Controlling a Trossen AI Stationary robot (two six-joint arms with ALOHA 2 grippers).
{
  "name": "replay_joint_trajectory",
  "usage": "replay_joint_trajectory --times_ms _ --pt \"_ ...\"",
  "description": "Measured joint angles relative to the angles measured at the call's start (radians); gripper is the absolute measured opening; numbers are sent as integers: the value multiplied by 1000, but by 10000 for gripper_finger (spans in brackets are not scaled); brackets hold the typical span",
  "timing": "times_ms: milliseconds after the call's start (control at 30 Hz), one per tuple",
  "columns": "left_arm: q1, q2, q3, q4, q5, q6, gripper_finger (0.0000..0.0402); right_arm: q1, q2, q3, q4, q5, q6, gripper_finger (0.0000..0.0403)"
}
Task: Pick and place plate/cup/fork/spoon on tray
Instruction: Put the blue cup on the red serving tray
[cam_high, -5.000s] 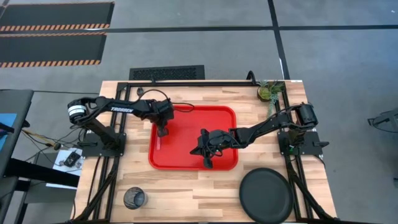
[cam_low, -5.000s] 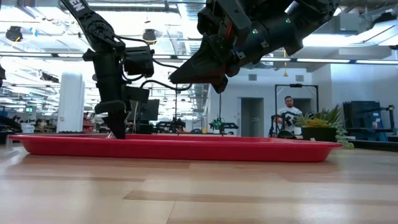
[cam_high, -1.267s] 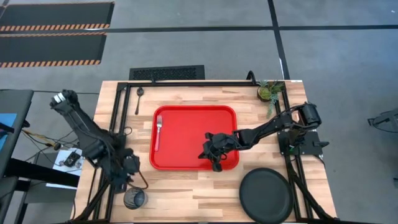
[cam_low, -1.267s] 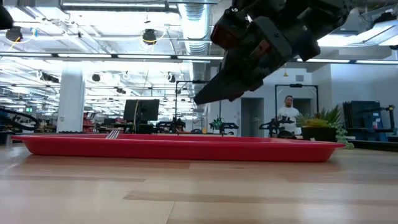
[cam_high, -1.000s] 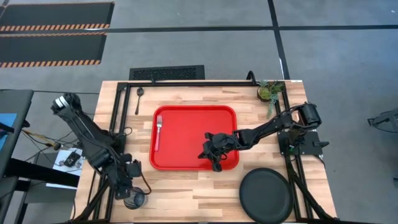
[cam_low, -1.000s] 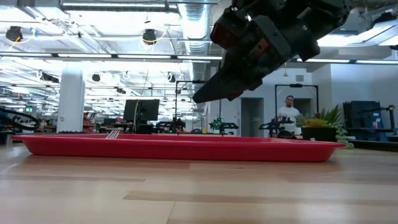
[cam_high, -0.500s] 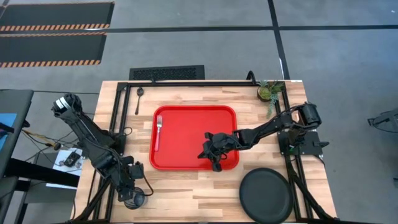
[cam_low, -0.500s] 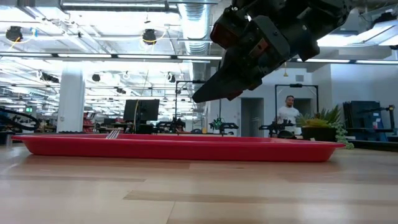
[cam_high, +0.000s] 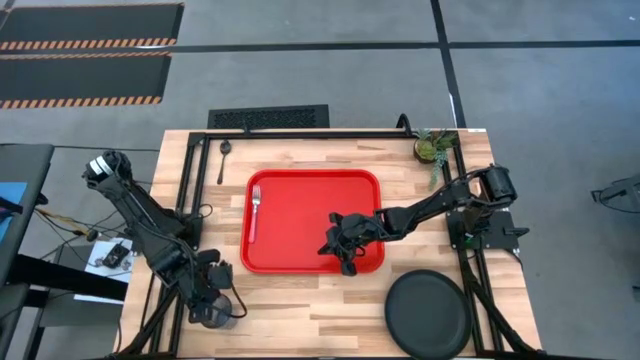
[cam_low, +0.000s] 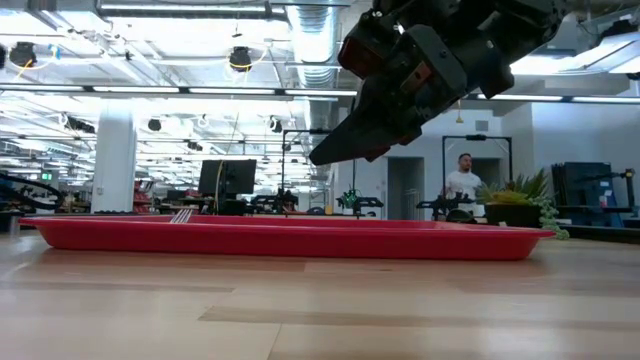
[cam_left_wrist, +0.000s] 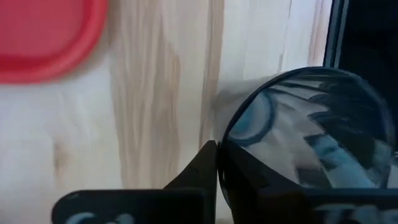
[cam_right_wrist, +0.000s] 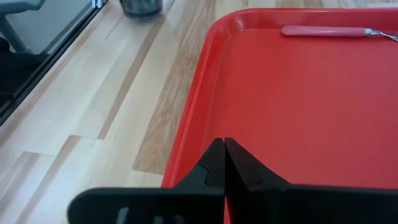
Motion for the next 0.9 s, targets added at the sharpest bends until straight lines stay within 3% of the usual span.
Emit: replay_joint_trajectory --times_ms 200,467,700,900 --pt "125 -10 119 -105 -78 210 2 1 -21 0 -6 0 1 11" --pt "463 -10 227 -125 -103 552 1 25 -131 1 -111 5 -35 11" --pt "833 29 233 -134 11 853 1 40 -157 1 -118 9 -49 11" --pt "972 173 233 -132 67 958 0 48 -148 0 -116 8 -28 11"
